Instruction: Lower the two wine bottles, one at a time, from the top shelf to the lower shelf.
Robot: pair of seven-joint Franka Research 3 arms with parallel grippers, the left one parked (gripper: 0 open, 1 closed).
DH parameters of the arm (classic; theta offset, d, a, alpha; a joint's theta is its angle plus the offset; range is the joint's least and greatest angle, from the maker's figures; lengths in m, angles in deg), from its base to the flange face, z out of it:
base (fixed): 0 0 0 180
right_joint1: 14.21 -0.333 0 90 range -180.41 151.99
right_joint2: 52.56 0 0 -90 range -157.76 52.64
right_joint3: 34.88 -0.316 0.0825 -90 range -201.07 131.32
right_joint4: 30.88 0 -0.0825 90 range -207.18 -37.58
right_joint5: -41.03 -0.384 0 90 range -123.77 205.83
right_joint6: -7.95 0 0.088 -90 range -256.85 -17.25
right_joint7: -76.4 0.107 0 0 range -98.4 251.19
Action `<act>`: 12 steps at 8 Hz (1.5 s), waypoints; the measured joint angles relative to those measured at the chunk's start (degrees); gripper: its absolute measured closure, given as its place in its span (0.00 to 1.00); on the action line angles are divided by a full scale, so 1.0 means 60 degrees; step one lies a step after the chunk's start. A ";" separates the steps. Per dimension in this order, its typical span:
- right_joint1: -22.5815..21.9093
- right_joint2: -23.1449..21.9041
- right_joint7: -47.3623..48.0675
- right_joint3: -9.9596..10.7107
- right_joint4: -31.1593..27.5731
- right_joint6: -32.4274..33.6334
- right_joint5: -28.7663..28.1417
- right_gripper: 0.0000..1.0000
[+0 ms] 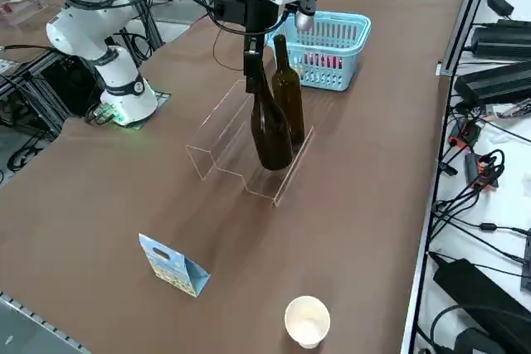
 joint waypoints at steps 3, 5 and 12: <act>0.0013 0.0320 -0.0037 0.0000 0.0076 0.0000 0.0184 0.62; 0.0024 0.0564 -0.0051 0.0000 0.0077 -0.0008 0.0367 0.62; 0.0155 0.0880 -0.0050 0.0003 0.0038 -0.0276 0.0377 0.62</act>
